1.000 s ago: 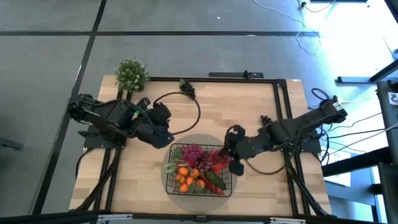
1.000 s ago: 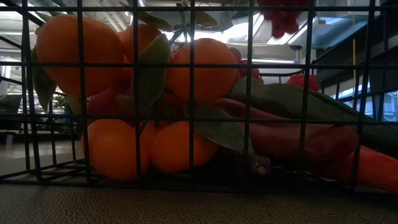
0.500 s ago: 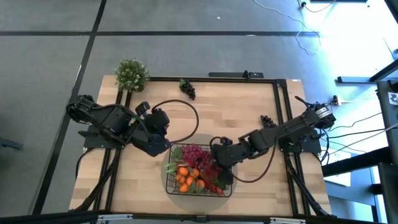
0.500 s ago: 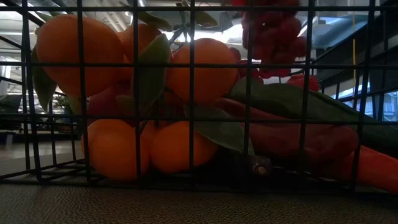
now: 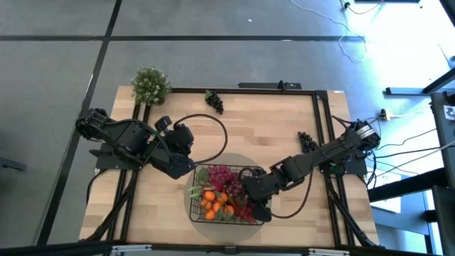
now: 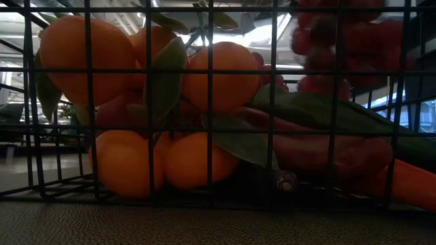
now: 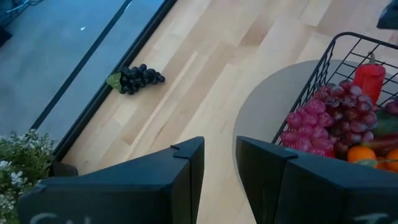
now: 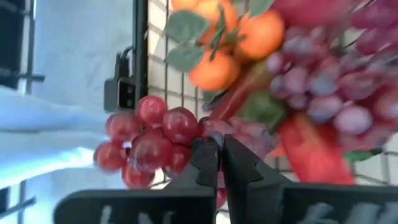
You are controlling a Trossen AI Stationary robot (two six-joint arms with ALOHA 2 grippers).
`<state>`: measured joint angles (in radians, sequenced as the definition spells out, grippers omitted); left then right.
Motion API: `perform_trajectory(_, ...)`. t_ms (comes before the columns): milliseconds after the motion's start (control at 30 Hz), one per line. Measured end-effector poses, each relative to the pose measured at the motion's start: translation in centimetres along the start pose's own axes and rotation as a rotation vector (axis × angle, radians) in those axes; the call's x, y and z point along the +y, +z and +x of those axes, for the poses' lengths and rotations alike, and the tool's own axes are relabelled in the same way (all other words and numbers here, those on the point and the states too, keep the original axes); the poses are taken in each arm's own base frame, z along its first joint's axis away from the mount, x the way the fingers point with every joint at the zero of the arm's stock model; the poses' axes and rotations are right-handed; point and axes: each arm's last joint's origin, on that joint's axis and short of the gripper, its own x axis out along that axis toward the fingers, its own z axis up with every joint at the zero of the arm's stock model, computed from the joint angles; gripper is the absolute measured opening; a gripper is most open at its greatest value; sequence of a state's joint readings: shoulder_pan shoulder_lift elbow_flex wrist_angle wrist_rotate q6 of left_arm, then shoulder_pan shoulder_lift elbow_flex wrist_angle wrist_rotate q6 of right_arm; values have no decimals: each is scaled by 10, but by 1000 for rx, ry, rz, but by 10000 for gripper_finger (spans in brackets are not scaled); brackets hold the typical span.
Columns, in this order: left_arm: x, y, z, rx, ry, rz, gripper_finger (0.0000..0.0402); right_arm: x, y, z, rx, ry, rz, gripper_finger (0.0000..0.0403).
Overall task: Build produce basket
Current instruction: Put the red grapes into the black wire basket
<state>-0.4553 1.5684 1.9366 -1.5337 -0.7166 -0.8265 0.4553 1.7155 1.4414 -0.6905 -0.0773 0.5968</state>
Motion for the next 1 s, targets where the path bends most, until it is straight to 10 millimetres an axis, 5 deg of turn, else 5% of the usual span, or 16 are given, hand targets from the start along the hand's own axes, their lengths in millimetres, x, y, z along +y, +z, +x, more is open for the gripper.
perform_trajectory(1000,0,0,0,1,-1,0,82,-4,3,5,31,39,-10,35)
